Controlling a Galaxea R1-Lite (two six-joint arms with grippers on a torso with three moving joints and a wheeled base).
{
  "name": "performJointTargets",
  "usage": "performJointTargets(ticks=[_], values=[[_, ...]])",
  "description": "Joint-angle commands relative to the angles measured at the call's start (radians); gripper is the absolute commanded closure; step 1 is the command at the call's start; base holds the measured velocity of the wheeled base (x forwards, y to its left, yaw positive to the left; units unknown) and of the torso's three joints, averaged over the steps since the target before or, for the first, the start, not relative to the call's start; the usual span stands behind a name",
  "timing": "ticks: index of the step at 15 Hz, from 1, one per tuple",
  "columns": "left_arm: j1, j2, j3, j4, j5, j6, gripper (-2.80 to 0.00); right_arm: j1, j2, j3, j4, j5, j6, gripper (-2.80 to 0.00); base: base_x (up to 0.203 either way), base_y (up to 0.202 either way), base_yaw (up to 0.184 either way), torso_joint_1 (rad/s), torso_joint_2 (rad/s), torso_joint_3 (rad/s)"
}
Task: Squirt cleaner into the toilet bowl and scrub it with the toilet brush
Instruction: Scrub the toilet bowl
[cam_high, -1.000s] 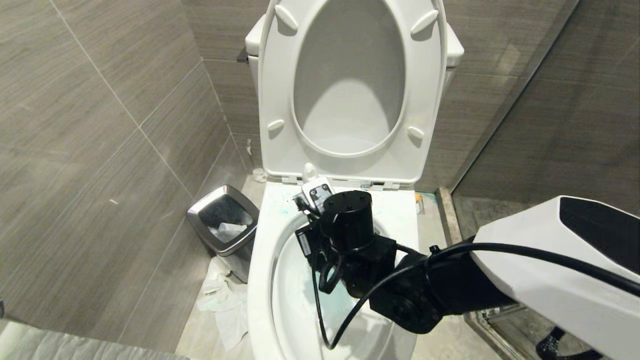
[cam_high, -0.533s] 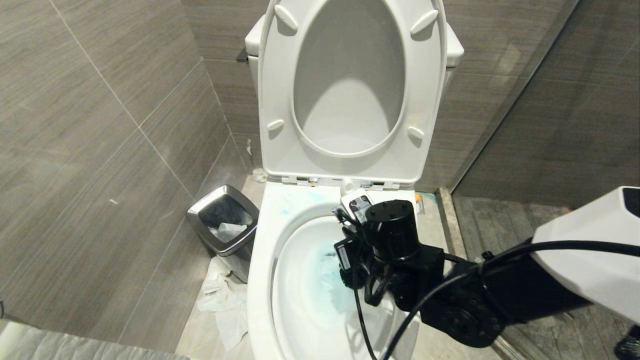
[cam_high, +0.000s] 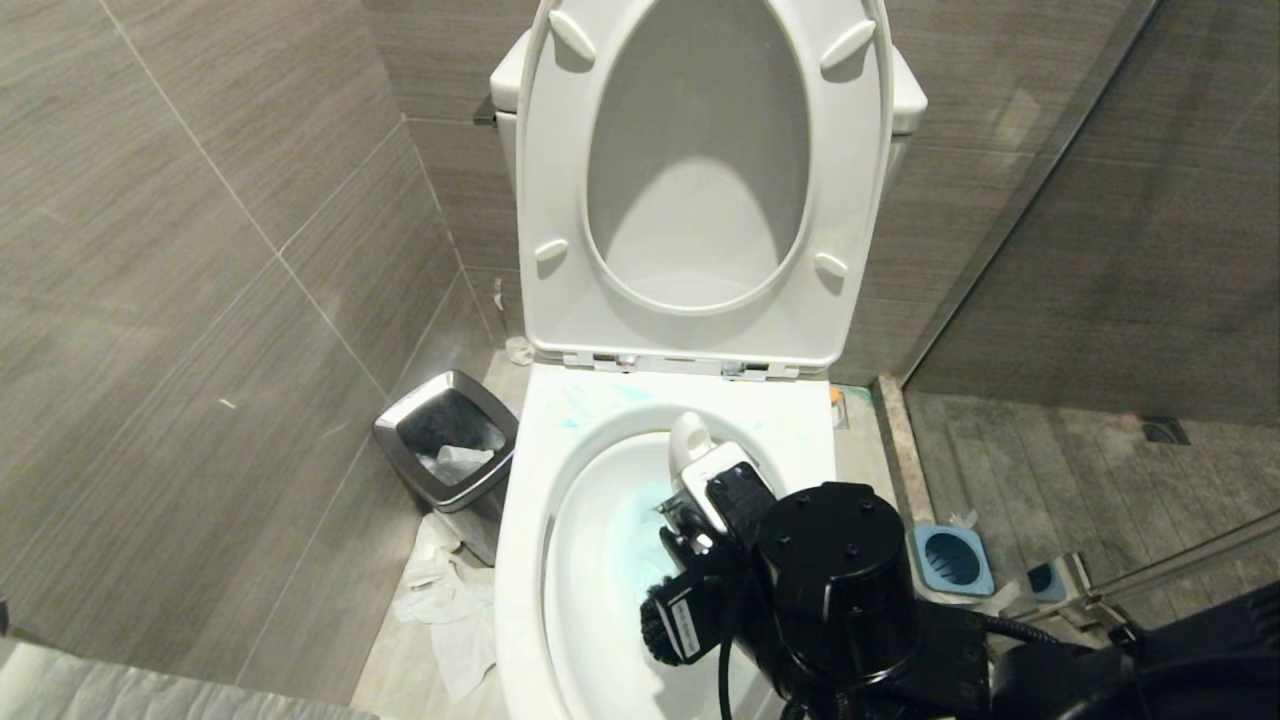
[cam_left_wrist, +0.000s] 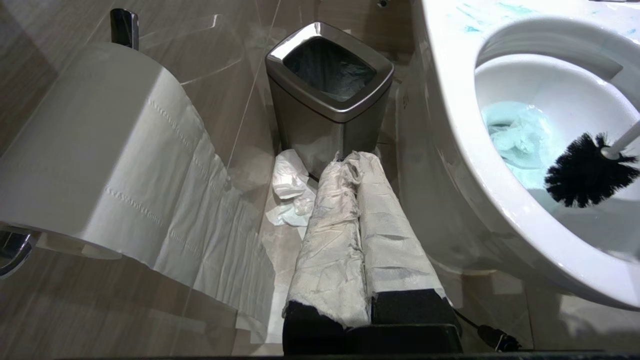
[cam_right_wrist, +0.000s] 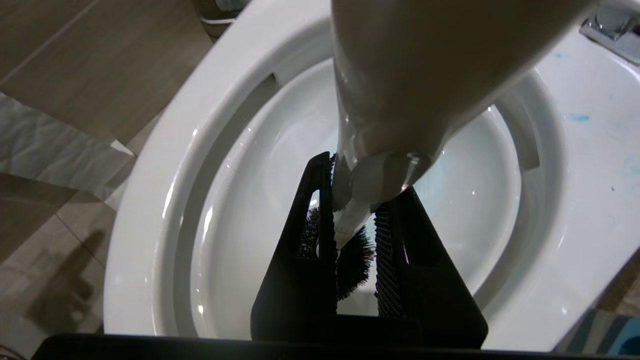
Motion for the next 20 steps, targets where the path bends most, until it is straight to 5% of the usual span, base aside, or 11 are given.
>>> performJointTargets(ticks=[1, 5, 10, 17, 20], values=[[0.000, 0.000, 0.008, 0.000, 0.000, -0.001, 0.00, 0.009, 0.023, -0.036, -0.005, -0.003, 0.000, 0.00, 0.000, 0.000, 0.000, 0.000, 0.00, 0.000], [0.000, 0.000, 0.008, 0.000, 0.000, -0.001, 0.00, -0.027, 0.148, -0.219, -0.003, -0.007, -0.008, 0.00, 0.000, 0.000, 0.000, 0.000, 0.00, 0.000], [0.000, 0.000, 0.008, 0.000, 0.000, 0.000, 0.00, -0.183, 0.303, -0.449, 0.004, -0.003, -0.107, 0.00, 0.000, 0.000, 0.000, 0.000, 0.00, 0.000], [0.000, 0.000, 0.008, 0.000, 0.000, -0.001, 0.00, -0.229, 0.123, -0.229, 0.004, 0.005, -0.128, 0.00, 0.000, 0.000, 0.000, 0.000, 0.00, 0.000], [0.000, 0.000, 0.008, 0.000, 0.000, -0.001, 0.00, -0.141, 0.005, -0.099, 0.003, 0.014, -0.117, 0.00, 0.000, 0.000, 0.000, 0.000, 0.00, 0.000]])
